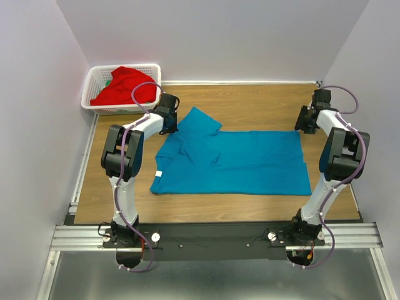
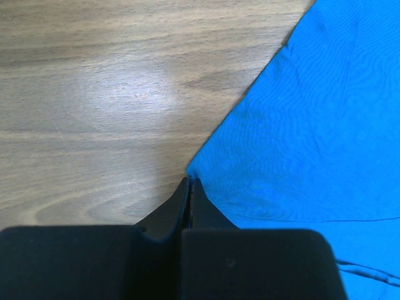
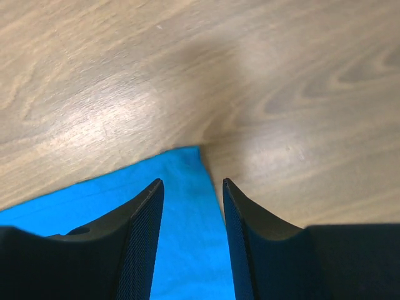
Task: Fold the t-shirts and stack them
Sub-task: Fold the tshirt
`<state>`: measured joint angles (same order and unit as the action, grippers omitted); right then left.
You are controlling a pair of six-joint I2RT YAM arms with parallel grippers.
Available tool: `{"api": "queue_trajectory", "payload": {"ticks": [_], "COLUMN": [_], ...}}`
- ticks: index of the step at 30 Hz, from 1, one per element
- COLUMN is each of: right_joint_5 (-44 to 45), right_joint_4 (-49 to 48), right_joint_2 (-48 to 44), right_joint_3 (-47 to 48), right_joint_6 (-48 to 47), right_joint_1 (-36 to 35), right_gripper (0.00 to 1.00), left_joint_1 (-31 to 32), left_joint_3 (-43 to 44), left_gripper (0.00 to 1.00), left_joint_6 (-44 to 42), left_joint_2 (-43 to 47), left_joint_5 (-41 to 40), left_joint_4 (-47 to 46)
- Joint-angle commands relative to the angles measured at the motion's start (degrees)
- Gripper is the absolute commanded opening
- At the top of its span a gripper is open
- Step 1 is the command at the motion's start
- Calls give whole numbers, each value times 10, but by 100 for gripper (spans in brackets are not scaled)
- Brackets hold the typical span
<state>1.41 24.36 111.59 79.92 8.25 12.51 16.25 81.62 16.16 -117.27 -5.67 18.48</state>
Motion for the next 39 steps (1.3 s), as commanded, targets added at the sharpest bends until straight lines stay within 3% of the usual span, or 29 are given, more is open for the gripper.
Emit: {"api": "queue_trajectory", "payload": {"ticks": [1, 18, 21, 29, 33, 39], "right_joint_5": [-52, -52, -56, -64, -74, -77], "right_joint_4": [-8, -7, -8, -8, -8, -16], "right_joint_2": [31, 86, 87, 84, 72, 37], "right_joint_3": [26, 31, 28, 22, 35, 32], "right_joint_6": [-43, -100, -104, -106, -89, -58], "right_joint_1": [5, 5, 5, 5, 5, 5], "right_gripper": [50, 46, 40, 7, 1, 1], "left_joint_1": [-4, -3, -4, -9, -25, -39], "left_joint_3": [1, 6, 6, 2, 0, -8], "left_gripper": [0, 0, 0, 0, 0, 0], "left_joint_6": [-8, -10, -10, -15, -15, -19], "left_joint_2": [6, -2, -1, 6, 12, 46], "left_joint_5": [-7, -8, -8, 4, 31, 42], "left_joint_4": [7, 9, 9, 1, -7, -15]}}
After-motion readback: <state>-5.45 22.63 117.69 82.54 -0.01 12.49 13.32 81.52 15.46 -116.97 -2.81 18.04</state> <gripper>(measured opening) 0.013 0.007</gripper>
